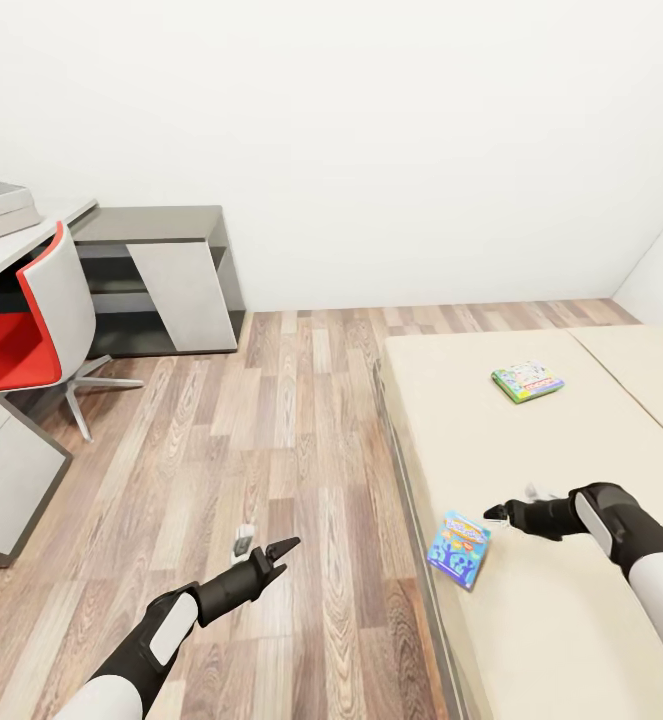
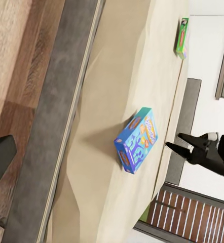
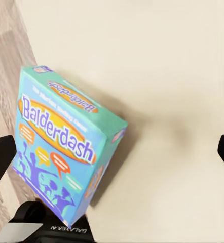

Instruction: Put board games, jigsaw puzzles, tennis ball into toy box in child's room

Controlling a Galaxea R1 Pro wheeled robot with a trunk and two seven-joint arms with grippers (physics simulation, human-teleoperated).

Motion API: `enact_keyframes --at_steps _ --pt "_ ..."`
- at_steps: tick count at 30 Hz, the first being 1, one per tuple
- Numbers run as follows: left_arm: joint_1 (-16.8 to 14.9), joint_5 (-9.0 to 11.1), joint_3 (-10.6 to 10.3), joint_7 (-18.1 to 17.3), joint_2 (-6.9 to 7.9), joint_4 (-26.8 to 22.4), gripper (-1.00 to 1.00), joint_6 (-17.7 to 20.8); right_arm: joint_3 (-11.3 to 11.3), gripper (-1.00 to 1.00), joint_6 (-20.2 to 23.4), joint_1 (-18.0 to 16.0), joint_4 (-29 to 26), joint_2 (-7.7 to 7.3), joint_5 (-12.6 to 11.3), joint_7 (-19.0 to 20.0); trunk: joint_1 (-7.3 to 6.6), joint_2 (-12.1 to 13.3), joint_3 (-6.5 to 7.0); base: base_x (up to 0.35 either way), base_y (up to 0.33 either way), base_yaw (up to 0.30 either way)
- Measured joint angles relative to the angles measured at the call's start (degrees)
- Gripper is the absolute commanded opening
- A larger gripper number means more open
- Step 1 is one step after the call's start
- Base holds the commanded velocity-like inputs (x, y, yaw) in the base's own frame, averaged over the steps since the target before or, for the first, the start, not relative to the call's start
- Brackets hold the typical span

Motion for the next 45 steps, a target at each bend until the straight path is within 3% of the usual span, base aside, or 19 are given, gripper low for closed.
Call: enact_keyframes --at_steps 4,15,45 --pt "0.00 -0.01 0.00 0.04 -0.03 0.00 1.00 0.00 -1.03 1.00 -0.06 0.03 -0.74 -0.81 -0.66 -0.11 0.00 0.00 0.00 0.000 0.000 0.000" --pt "0.00 -0.08 0.01 0.22 -0.15 0.08 1.00 0.00 -7.35 1.00 -0.25 0.40 -5.08 -2.58 -1.51 -0.31 0.00 0.00 0.00 0.000 0.000 0.000" --pt "0.00 -0.04 0.01 0.22 -0.17 0.09 1.00 0.00 -8.75 1.00 0.09 2.42 -14.67 -2.75 -1.61 -0.23 0.00 0.00 0.02 0.000 0.000 -0.008"
